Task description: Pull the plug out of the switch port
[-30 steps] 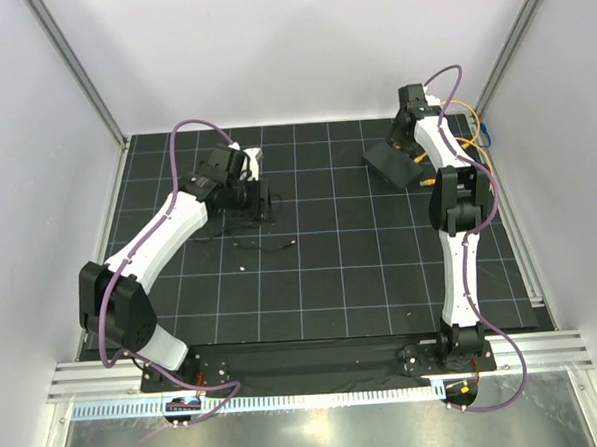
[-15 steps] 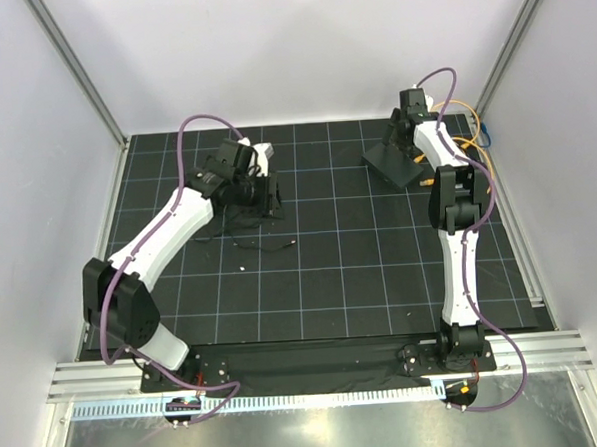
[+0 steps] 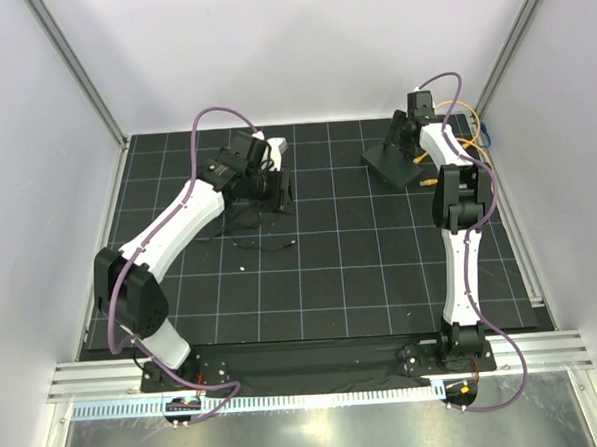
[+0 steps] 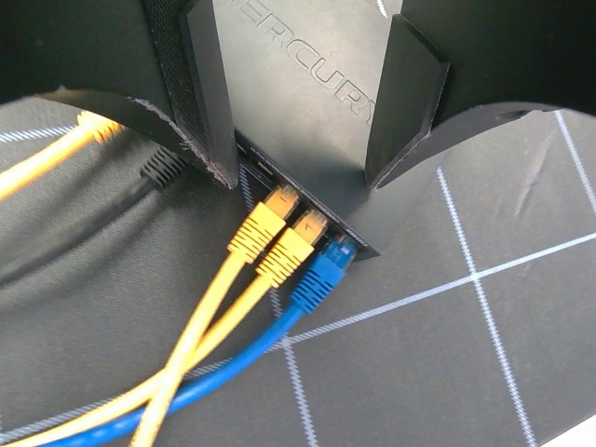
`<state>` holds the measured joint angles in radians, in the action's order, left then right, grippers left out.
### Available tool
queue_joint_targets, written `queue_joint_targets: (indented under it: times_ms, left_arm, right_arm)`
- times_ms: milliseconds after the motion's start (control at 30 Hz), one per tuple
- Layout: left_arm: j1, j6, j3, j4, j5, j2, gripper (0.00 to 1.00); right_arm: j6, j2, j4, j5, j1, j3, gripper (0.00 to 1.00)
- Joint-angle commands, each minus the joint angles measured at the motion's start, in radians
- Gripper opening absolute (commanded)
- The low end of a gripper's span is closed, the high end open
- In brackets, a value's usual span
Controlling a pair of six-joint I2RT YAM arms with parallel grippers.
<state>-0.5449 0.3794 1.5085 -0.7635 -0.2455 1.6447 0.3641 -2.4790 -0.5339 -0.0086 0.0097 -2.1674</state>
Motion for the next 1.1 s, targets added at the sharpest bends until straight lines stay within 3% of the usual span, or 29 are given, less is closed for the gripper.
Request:
queue_joint_targets:
  times_ms: [0, 433, 767, 1067]
  left_arm:
    - [-0.004, -0.030, 0.068, -0.008, -0.015, 0.032, 0.47]
    - [-0.024, -0.023, 0.171, -0.008, -0.067, 0.132, 0.47]
    - [-0.038, -0.008, 0.179, 0.000, -0.071, 0.150, 0.47]
    - [-0.075, 0.021, 0.283, 0.010, -0.087, 0.240, 0.47]
  right_arm:
    - [-0.016, 0.020, -0.025, -0.132, 0.006, 0.041, 0.63]
    - [-0.166, 0.072, -0.031, -0.378, 0.007, 0.204, 0.58]
    - [-0.275, 0.149, -0.032, -0.447, 0.007, 0.351, 0.56]
    - [-0.317, 0.264, -0.014, -0.442, 0.006, 0.520, 0.52]
